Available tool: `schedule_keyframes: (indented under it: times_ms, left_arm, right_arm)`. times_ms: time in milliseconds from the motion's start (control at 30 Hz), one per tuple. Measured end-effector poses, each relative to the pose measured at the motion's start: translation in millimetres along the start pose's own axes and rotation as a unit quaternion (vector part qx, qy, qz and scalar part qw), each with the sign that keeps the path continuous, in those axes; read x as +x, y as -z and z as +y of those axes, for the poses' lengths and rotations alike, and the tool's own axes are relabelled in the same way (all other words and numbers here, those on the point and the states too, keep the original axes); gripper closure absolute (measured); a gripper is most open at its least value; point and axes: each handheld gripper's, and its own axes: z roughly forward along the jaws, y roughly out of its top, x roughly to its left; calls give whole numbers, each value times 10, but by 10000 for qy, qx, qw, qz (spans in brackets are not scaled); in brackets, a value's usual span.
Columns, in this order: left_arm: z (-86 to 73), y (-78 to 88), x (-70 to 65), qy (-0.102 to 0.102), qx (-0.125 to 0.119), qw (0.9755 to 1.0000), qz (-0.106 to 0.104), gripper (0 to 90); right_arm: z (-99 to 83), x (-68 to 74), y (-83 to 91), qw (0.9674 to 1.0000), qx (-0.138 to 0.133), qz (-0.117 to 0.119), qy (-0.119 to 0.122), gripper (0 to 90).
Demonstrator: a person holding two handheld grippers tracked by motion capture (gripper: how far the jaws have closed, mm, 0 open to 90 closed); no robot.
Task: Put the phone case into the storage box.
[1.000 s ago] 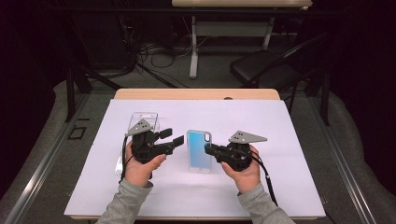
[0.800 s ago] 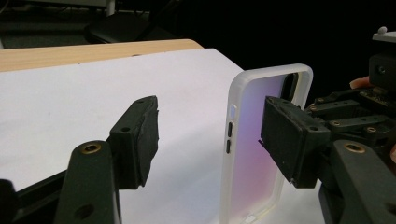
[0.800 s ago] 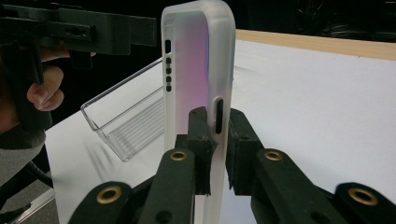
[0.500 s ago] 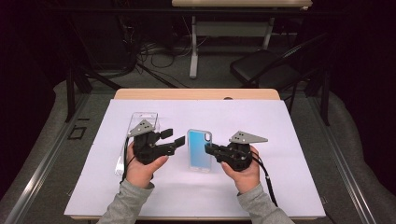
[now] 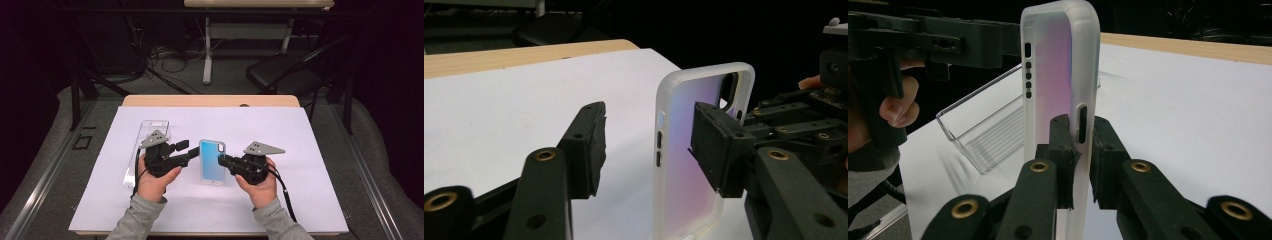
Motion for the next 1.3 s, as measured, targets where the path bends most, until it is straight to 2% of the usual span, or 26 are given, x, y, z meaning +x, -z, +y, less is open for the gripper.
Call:
schedule_keyframes:
  times_ms: [167,300,433,600,633,833,1300]
  left_arm:
    - [-12,-20,-19,-94,32,9999,-28,538]
    - [-19,-28,-21,-151,26,9999,-30,541]
    - [-16,-35,-33,-270,63,9995,-121,554]
    - [-18,-34,-30,-268,62,9995,-124,554]
    - [-19,-34,-27,-256,69,9995,-180,559]
    - [-24,-38,-33,-229,111,9993,-258,619]
    - [-27,-28,-24,-212,139,9993,-258,721]
  right_arm:
    - [-10,17,-19,10000,-6,31,14,820]
    - [-11,26,-19,10000,17,41,14,821]
    - [-15,40,-27,10000,40,72,53,820]
    - [-25,59,-47,9999,52,115,68,820]
    - [-25,61,-46,9999,70,120,70,821]
    - [-27,77,-51,9998,84,157,74,820]
    - [-33,97,-65,9996,112,233,109,820]
